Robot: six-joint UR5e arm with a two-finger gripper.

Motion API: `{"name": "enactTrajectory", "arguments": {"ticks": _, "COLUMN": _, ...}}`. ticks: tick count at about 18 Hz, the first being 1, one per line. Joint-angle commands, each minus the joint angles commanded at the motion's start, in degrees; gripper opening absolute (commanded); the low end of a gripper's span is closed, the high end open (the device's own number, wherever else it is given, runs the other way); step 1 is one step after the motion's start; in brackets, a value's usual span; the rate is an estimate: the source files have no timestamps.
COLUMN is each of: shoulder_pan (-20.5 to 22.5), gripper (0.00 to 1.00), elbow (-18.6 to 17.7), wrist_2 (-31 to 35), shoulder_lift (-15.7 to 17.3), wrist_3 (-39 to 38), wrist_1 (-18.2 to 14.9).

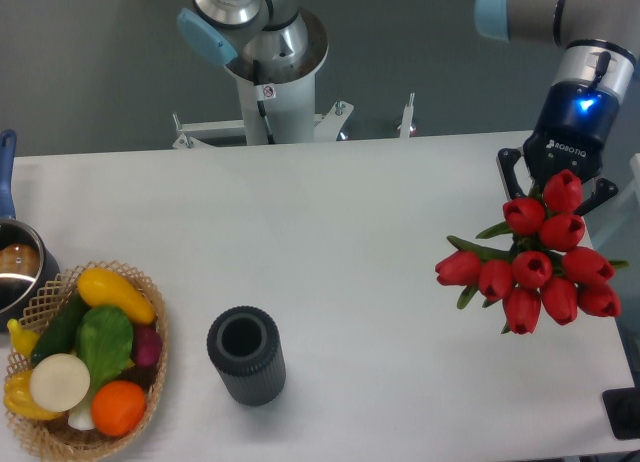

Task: Insert the flowers into the vase
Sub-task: 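Hold the red tulip bouquet and start moving it toward the black vase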

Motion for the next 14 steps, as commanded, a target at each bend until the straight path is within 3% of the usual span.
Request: {"name": "enactTrajectory", "arguments": {"ticks": 14, "shoulder_pan": -1.31, "gripper": 0.12, "elbow": -0.35, "wrist_2": 0.18, "shoulder_lift": -0.61, "wrist_3": 0.53, "wrist_1": 0.0}}
